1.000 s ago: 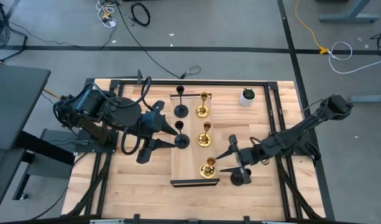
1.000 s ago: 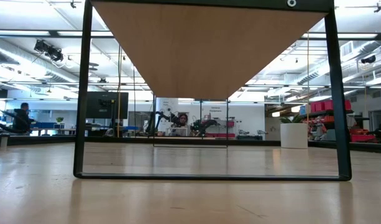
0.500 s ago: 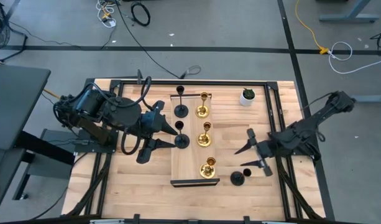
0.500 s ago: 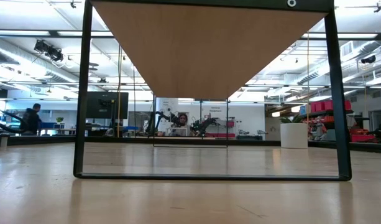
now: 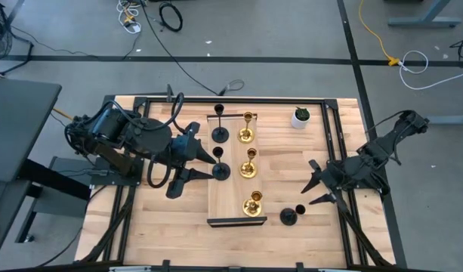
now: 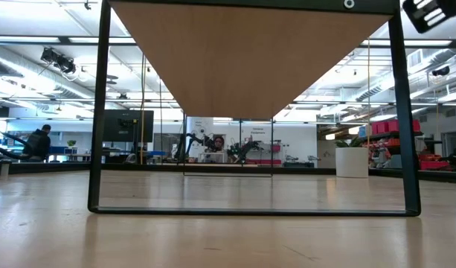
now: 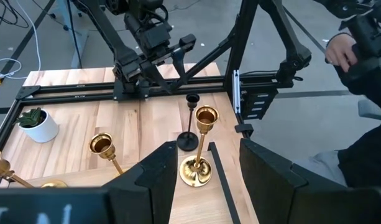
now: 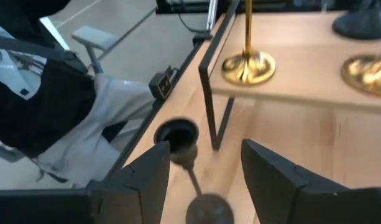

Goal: Pick & Place candle stick holders
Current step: Put the black candle holder on the shelf aligned with the golden candle holders

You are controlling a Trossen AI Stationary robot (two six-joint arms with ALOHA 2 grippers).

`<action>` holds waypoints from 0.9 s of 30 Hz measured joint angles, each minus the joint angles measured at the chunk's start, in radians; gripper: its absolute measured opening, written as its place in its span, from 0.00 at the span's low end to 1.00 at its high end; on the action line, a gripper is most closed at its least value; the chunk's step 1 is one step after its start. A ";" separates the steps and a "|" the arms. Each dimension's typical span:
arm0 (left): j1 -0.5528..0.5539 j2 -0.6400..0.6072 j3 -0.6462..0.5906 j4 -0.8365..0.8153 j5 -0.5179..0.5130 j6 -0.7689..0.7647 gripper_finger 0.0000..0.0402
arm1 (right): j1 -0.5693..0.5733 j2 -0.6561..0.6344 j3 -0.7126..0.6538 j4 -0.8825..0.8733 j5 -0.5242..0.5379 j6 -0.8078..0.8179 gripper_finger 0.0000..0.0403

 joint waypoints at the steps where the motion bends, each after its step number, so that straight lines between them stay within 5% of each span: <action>1: 0.000 0.000 0.000 0.000 0.000 0.000 0.44 | 0.000 0.001 0.000 -0.013 -0.002 0.010 0.49; 8: 0.000 0.000 0.000 0.000 0.000 0.000 0.44 | 0.000 0.001 -0.060 -0.018 -0.042 0.069 0.49; 27: 0.000 0.000 0.000 0.001 0.000 -0.020 0.44 | 0.000 0.002 -0.334 0.384 -0.109 0.099 0.49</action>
